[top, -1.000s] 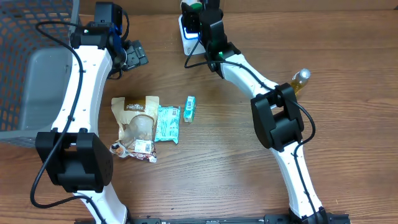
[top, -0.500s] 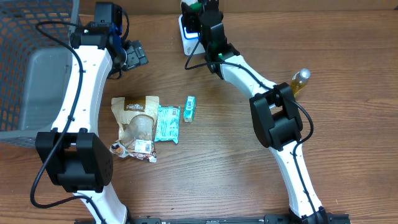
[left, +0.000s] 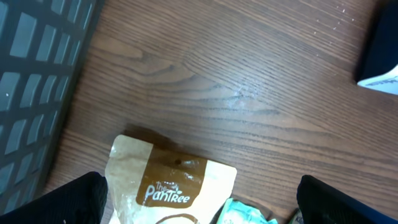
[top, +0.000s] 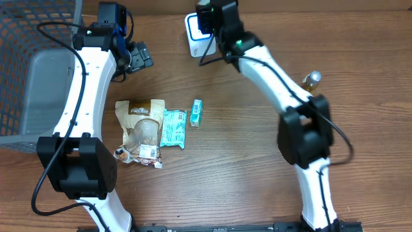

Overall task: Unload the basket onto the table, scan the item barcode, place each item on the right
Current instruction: 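Move the jar right and set it down on the table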

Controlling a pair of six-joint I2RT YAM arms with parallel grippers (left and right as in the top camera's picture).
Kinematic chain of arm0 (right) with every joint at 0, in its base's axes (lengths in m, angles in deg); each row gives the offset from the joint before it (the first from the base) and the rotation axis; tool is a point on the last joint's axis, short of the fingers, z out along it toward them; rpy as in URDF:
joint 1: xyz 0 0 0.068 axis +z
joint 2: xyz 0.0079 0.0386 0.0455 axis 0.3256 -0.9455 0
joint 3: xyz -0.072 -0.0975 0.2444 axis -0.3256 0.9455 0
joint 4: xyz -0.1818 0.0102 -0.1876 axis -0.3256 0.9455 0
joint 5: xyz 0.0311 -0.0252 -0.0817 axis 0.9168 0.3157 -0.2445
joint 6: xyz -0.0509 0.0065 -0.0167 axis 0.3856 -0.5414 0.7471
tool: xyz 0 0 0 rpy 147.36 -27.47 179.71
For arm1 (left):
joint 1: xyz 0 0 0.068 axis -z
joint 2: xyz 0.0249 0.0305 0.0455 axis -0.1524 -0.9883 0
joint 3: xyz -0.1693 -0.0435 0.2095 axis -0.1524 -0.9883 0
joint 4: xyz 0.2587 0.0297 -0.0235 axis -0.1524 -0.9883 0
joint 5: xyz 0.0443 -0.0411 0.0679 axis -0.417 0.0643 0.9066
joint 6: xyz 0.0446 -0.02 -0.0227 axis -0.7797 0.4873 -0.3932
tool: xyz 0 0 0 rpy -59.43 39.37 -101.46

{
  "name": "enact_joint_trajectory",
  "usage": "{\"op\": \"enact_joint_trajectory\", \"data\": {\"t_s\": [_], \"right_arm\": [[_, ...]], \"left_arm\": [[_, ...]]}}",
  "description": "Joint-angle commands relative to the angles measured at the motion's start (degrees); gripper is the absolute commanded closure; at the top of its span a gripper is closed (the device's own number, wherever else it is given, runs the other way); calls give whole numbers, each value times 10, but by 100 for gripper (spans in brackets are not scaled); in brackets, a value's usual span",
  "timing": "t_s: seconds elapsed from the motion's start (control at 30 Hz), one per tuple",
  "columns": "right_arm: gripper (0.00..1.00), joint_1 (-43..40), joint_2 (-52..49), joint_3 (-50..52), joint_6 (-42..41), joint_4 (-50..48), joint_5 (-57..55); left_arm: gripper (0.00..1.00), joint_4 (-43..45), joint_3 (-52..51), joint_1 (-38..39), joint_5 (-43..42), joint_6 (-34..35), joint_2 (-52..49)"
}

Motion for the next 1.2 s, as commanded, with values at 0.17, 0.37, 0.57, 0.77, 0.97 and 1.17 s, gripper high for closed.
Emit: {"op": "enact_joint_trajectory", "data": {"t_s": [0.17,0.37,0.57,0.77,0.97,1.17], "right_arm": [[86,-10,108,-9,-98,356,-6],[84,-10,100,54,-164,475,-5],[80,-11,100,162,-163,464,-6],[74,-18,101,223,-163,457,-6],[46,-25,100,226,-159,469,-6],[11,-31,101,226,-157,473,-6]], "left_arm": [[0,0,11,0,-3,6,8],[0,0,11,0,-3,6,8],[0,0,11,0,-3,6,8],[0,0,11,0,-3,6,8],[0,0,11,0,-3,6,8],[0,0,11,0,-3,6,8]]}}
